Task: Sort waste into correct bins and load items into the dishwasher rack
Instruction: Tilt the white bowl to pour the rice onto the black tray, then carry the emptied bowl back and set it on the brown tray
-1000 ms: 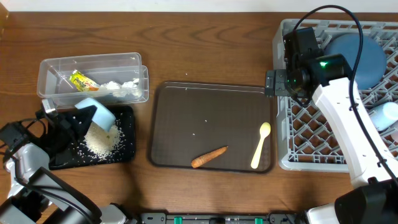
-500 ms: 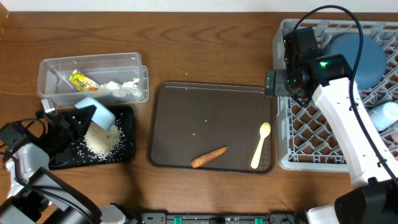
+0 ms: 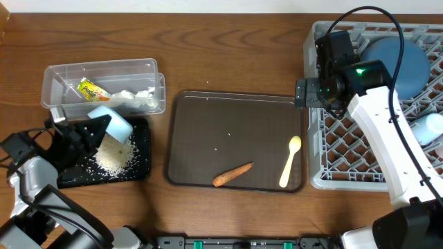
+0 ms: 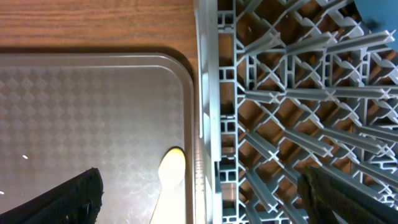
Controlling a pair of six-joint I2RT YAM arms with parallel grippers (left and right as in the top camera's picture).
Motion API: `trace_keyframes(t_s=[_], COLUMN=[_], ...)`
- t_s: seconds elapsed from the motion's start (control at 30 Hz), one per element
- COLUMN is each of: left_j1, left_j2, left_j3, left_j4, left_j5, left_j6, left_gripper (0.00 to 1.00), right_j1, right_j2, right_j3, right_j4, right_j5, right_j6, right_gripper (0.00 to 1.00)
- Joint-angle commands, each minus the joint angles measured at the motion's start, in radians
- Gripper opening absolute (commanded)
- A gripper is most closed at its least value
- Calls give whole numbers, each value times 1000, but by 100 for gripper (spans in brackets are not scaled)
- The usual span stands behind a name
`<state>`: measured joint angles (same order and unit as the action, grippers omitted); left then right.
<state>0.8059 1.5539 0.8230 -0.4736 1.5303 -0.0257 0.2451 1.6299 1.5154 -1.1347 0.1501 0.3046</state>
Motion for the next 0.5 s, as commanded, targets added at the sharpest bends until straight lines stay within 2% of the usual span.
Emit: trace_keyframes(t_s=[0.0,0.2,0.47], left_j1=[-39,-153,-411], left_j2=[-15,-26,-136], left_j3=[4,4,33], left_j4=[-4,-22,-3], left_j5=[43,20,-247], left_j6=[2,1,-44], left_gripper=[6,6,6], right_j1=[-3,-3,-3], right_j2=[5,5,5], right_j3=[8,8,8], right_j4=[-6,-8,-8], right_j5=[4,3,3], right_j6=[-24,-29,-30], right_gripper=[99,99,99])
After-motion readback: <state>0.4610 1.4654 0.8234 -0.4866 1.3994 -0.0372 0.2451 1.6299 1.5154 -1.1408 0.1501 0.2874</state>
